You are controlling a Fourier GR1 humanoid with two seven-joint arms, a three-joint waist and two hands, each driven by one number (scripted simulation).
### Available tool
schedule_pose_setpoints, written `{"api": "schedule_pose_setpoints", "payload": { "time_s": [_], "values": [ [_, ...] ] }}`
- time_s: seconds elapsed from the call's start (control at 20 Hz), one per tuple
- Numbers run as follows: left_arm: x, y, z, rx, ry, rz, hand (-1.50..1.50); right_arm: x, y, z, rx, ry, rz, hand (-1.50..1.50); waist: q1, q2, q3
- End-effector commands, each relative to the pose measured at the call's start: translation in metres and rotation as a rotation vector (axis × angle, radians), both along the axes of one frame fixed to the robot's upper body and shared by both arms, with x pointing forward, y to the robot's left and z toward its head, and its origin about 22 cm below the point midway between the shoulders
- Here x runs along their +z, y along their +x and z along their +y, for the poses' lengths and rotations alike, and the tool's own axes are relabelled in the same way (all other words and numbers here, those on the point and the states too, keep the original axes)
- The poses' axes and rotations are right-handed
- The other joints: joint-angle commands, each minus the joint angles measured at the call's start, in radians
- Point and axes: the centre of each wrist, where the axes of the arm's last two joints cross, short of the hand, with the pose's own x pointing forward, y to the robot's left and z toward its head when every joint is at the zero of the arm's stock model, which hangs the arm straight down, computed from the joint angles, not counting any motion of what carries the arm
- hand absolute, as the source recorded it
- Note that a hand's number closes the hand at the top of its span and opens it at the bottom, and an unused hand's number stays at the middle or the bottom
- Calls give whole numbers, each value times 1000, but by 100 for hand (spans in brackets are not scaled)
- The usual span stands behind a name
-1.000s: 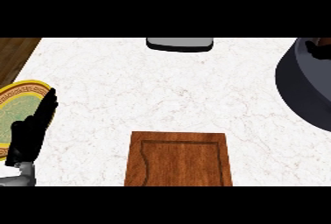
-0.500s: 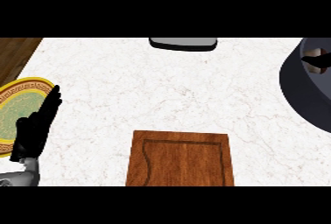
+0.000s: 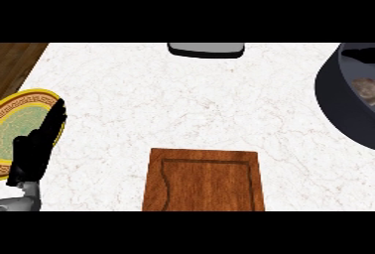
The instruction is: Pick the cupcake from the cutting board and place it in the pot
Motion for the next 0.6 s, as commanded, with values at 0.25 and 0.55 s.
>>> {"api": "schedule_pose_setpoints", "payload": {
  "time_s": [0.25, 0.55],
  "values": [
    [-1, -6, -4, 12, -5, -6, 0, 9, -23, -41, 61, 281, -86, -150, -12, -2, -1],
    [1, -6, 4, 34, -3, 9, 0, 2, -56, -83, 141, 361, -75, -150, -39, -11, -2]
  ]
}}
